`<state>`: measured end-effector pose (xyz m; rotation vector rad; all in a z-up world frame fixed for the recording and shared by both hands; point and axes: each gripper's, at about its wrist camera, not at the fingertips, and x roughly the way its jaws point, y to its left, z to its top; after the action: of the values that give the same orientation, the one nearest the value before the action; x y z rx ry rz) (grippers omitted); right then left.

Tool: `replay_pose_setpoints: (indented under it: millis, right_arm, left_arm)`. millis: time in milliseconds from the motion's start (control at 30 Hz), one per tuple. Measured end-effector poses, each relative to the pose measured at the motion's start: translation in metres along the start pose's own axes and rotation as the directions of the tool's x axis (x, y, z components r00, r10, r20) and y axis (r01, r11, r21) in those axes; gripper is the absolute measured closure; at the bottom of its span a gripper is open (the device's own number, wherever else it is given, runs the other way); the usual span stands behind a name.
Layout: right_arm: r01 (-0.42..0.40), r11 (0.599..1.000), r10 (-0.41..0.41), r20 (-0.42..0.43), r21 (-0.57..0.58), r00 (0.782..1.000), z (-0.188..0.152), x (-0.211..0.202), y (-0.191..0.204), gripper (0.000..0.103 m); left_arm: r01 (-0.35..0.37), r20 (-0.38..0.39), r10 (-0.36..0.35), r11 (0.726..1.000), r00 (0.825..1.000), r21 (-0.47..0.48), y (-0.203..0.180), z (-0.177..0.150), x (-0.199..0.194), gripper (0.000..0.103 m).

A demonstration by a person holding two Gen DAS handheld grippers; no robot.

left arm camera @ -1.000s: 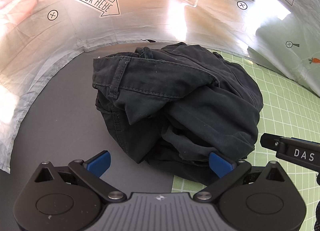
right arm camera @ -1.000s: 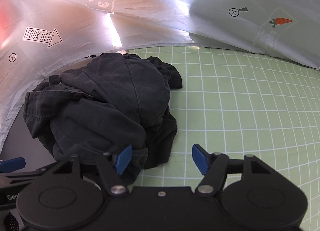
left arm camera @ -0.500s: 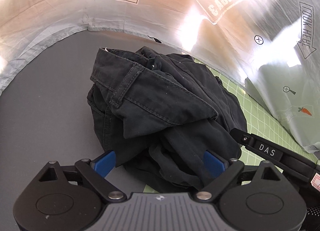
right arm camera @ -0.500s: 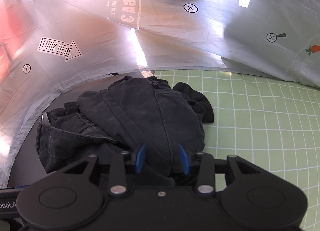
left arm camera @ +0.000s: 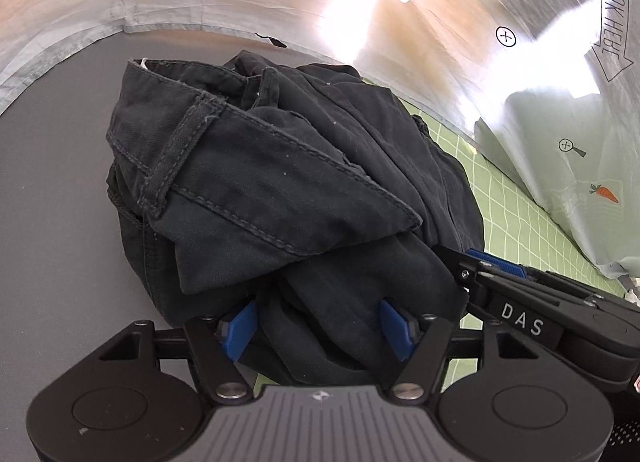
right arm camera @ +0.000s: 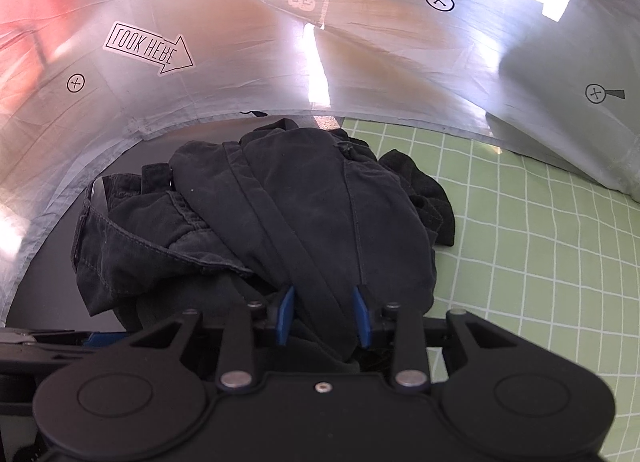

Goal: Fold clothes
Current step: 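Close the left gripper on the trousers waistband while the right gripper grasps the fabric, then lift the black trousers with both grippers and shake them out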

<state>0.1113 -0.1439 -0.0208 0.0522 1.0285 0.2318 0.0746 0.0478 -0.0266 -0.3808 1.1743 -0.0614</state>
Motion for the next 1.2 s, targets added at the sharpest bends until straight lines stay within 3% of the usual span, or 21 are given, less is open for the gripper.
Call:
replay_pose_setpoints:
  millis: [133,500,567,633,667,733,867,933,1000,1067,1133,1200]
  right_arm:
    - [-0.014,0.997,0.012,-0.024,-0.072,1.0,0.0,0.002,0.003,0.067]
    - [0.058,0.984,-0.072,-0.08,-0.166,0.994,0.005,0.003,0.019,0.066]
    - [0.071,0.982,-0.087,-0.088,-0.172,0.992,0.004,0.004,0.02,0.061]
    - [0.096,0.979,-0.116,-0.101,-0.181,0.988,0.002,0.01,0.017,0.04]
    - [0.103,0.979,-0.12,-0.092,-0.176,0.988,0.0,0.013,0.014,0.038]
    - [0.087,0.983,-0.101,-0.081,-0.159,0.992,-0.002,0.015,0.011,0.044]
    - [0.095,0.981,-0.111,-0.089,-0.17,0.99,-0.002,0.025,0.014,0.042]
    - [0.085,0.985,-0.101,-0.099,-0.153,0.99,0.0,0.032,0.012,0.042]
    - [0.081,0.982,-0.096,-0.083,-0.173,0.992,-0.003,0.032,0.012,0.045]
    - [0.082,0.981,-0.093,-0.055,-0.176,0.994,-0.007,0.026,0.011,0.052]
    - [0.075,0.984,-0.081,-0.028,-0.16,0.996,-0.009,0.017,0.008,0.065]
    - [0.052,0.992,-0.053,-0.004,-0.118,0.999,-0.006,0.005,0.001,0.07]
  left_arm:
    - [0.012,-0.015,-0.012,1.0,1.0,0.013,0.004,0.002,0.005,0.035]
    - [0.023,-0.029,-0.022,0.999,0.999,0.028,0.007,0.0,0.006,0.035]
    - [0.024,-0.027,-0.023,0.999,0.999,0.034,0.007,-0.001,0.006,0.035]
    - [0.029,-0.028,-0.028,0.999,0.999,0.025,0.009,-0.001,0.009,0.035]
    - [0.031,-0.028,-0.031,0.999,0.999,0.021,0.01,-0.001,0.01,0.035]
    - [0.032,-0.03,-0.031,0.999,0.999,0.019,0.01,-0.001,0.012,0.035]
    - [0.034,-0.031,-0.034,0.999,0.999,-0.003,0.01,-0.003,0.018,0.038]
    - [0.05,-0.023,-0.05,0.999,0.998,-0.021,0.01,-0.004,0.02,0.044]
    - [0.045,-0.004,-0.045,0.999,0.999,-0.015,0.004,-0.007,0.016,0.06]
    - [0.03,0.021,-0.03,1.0,0.999,0.002,-0.004,-0.009,0.009,0.063]
    - [0.013,0.051,-0.014,1.0,0.999,0.021,-0.014,-0.012,0.0,0.068]
    - [-0.013,0.109,0.008,0.999,0.994,0.044,-0.024,-0.014,-0.017,0.073]
